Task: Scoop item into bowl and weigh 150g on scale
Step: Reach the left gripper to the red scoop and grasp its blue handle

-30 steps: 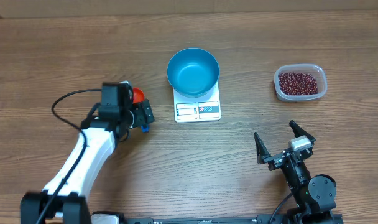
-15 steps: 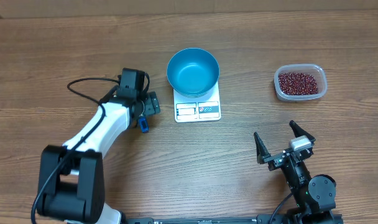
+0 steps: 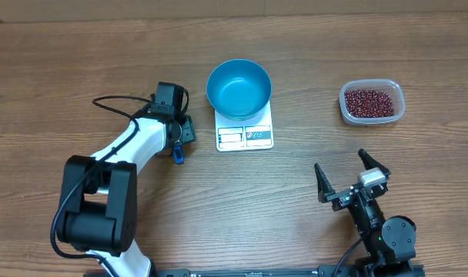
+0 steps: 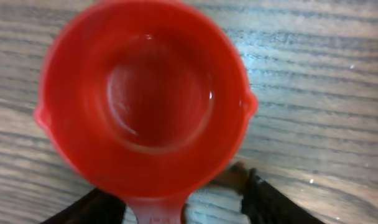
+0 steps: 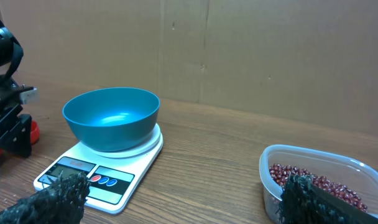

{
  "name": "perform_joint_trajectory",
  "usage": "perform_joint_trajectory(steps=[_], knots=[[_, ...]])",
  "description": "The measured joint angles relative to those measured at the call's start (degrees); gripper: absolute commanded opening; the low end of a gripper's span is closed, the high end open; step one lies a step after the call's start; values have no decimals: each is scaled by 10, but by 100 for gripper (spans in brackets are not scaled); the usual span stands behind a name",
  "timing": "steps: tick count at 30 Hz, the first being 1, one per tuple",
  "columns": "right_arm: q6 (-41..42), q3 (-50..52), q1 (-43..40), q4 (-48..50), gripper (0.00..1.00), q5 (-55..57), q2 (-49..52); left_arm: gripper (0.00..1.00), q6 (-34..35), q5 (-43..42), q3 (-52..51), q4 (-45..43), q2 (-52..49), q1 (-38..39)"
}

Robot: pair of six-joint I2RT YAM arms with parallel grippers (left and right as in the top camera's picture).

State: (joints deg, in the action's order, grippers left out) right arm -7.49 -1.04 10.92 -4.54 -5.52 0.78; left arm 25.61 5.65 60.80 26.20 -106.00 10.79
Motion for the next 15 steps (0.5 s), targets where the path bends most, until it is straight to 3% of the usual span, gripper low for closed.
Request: perform_joint_trajectory(steps=[3,15], knots=[[0,0,0,0,100,0,0,48,1,1,0,-6,0,0],[0,0,0,0,100,0,0,43,2,2,1,-7,-4,0]])
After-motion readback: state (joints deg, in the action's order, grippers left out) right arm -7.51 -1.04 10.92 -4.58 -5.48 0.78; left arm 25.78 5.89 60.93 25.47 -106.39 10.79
